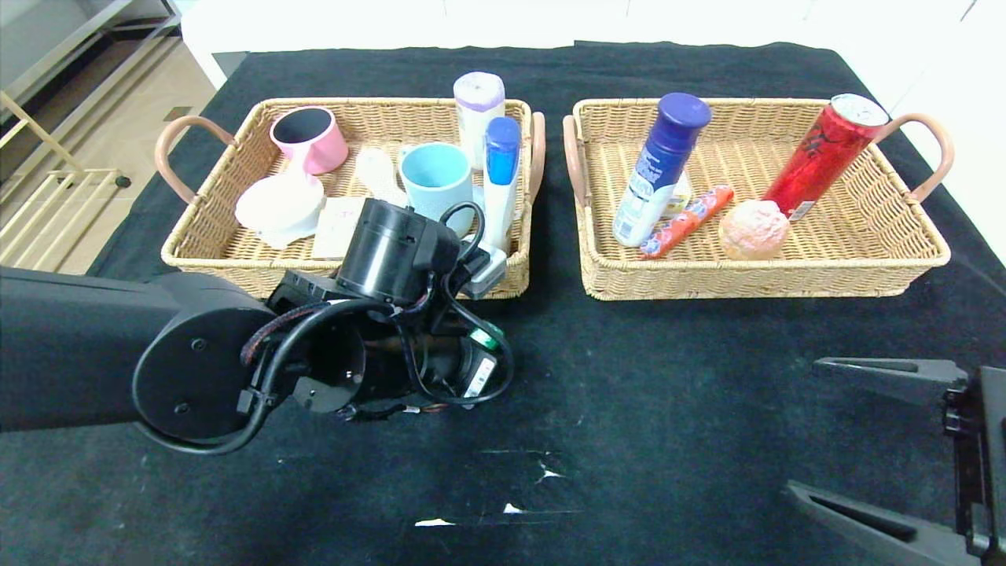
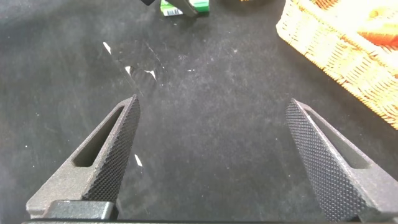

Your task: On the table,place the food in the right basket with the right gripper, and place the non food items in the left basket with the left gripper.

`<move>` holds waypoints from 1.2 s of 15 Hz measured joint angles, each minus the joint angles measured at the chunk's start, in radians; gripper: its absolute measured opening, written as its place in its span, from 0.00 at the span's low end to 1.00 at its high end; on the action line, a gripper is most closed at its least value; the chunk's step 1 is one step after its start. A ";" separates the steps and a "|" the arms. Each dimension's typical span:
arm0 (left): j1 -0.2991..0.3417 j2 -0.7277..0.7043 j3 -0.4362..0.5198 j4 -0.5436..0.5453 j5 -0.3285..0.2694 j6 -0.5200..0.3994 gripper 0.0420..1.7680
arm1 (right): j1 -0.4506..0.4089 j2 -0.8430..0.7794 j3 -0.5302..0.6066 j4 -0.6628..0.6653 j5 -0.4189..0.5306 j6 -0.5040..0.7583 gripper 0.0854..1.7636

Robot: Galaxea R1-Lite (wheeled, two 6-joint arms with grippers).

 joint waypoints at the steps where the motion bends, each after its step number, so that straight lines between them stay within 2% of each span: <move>1: -0.003 -0.010 -0.004 -0.003 -0.002 -0.001 0.29 | 0.000 -0.001 -0.001 0.000 -0.001 0.000 0.97; 4: -0.023 -0.049 -0.013 -0.005 -0.006 -0.029 0.29 | 0.000 -0.004 -0.021 -0.001 -0.004 0.010 0.97; 8: -0.086 -0.078 -0.046 0.000 -0.055 -0.214 0.29 | -0.001 -0.014 -0.036 0.001 -0.007 0.012 0.97; 10: -0.124 -0.074 -0.062 -0.006 -0.066 -0.261 0.29 | -0.001 -0.015 -0.039 0.001 -0.007 0.018 0.97; 13: -0.180 -0.043 -0.119 -0.008 -0.058 -0.355 0.29 | -0.001 -0.023 -0.047 0.001 -0.023 0.036 0.97; 16: -0.220 0.008 -0.192 -0.009 -0.040 -0.402 0.29 | 0.000 -0.033 -0.050 0.001 -0.024 0.037 0.97; 18: -0.246 0.054 -0.252 -0.009 0.007 -0.457 0.29 | 0.000 -0.036 -0.051 0.001 -0.024 0.037 0.97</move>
